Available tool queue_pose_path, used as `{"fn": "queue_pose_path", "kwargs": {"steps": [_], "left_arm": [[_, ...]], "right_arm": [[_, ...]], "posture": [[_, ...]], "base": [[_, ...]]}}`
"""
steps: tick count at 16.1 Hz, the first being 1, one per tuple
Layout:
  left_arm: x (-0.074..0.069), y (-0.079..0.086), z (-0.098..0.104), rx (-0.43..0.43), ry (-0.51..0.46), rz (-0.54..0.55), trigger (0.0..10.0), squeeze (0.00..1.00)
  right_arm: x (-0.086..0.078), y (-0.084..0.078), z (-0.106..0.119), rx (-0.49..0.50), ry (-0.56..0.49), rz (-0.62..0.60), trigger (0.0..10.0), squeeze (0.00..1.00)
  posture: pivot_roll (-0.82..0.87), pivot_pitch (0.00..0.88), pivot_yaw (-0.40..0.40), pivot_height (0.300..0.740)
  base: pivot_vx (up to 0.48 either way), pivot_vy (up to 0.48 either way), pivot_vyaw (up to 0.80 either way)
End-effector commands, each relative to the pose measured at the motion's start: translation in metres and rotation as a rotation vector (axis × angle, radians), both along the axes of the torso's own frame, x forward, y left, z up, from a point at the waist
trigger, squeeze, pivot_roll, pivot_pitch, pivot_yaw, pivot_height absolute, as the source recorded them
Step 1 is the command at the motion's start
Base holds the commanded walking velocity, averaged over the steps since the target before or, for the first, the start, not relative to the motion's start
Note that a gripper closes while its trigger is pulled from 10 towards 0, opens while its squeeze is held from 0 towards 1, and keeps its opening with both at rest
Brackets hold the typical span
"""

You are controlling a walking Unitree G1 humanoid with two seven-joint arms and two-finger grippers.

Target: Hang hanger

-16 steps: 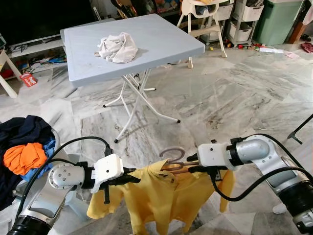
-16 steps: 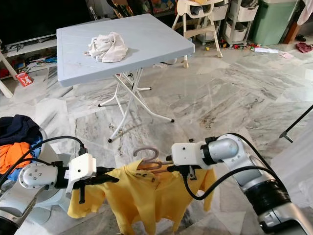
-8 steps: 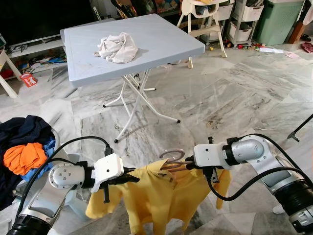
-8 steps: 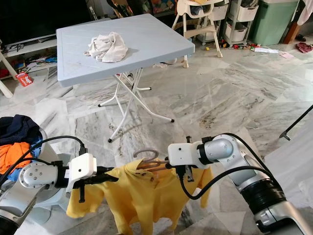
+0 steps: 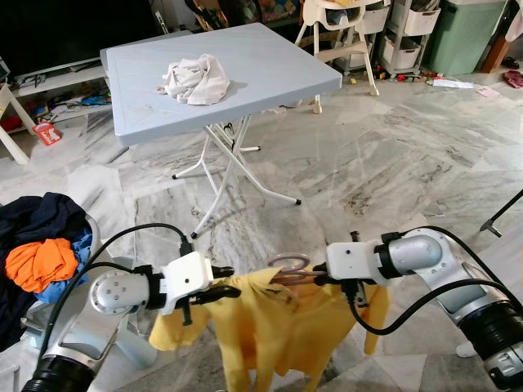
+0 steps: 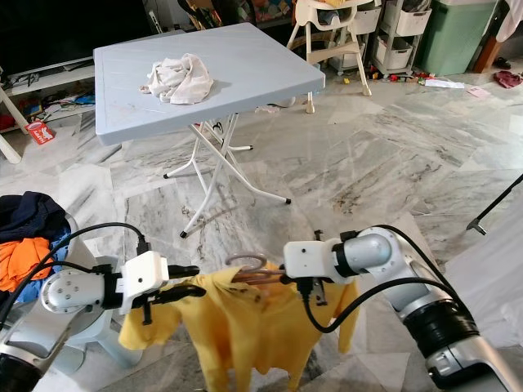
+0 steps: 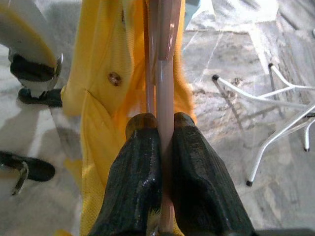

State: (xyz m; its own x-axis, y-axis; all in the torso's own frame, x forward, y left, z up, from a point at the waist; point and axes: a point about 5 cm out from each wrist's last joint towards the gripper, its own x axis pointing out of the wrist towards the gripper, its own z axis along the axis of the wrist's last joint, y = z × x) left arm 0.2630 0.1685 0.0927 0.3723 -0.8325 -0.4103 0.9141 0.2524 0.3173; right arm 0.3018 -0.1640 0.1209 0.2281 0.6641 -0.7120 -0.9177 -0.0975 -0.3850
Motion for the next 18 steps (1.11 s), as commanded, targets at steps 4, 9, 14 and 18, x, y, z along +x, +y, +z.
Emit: {"fn": "queue_pose_path", "kwargs": {"steps": [4, 9, 14, 18], "left_arm": [[-0.004, 0.020, -0.004, 0.031, 0.005, 0.044, 10.0, 1.00], [-0.008, 0.029, -0.014, 0.030, 0.038, 0.086, 10.0, 1.00], [-0.009, 0.041, -0.025, 0.071, 0.041, 0.148, 10.0, 1.00], [-0.006, 0.054, -0.025, 0.042, 0.024, 0.222, 10.0, 1.00]], "right_arm": [[0.009, -0.011, 0.011, 0.009, -0.061, -0.033, 0.0, 0.00], [0.012, -0.011, 0.013, 0.029, -0.071, -0.038, 0.0, 0.00], [0.014, -0.014, 0.019, 0.052, -0.077, -0.024, 0.0, 0.00], [0.015, -0.021, 0.021, 0.047, -0.078, -0.026, 0.0, 0.00]], "posture": [[0.00, 0.034, 0.067, 0.740], [0.00, 0.033, 0.066, 0.740], [0.00, 0.032, 0.068, 0.740], [0.00, 0.035, 0.070, 0.740]], "base": [[0.000, 0.000, 0.00], [0.000, 0.000, 0.00], [0.000, 0.000, 0.00], [0.000, 0.000, 0.00]]}}
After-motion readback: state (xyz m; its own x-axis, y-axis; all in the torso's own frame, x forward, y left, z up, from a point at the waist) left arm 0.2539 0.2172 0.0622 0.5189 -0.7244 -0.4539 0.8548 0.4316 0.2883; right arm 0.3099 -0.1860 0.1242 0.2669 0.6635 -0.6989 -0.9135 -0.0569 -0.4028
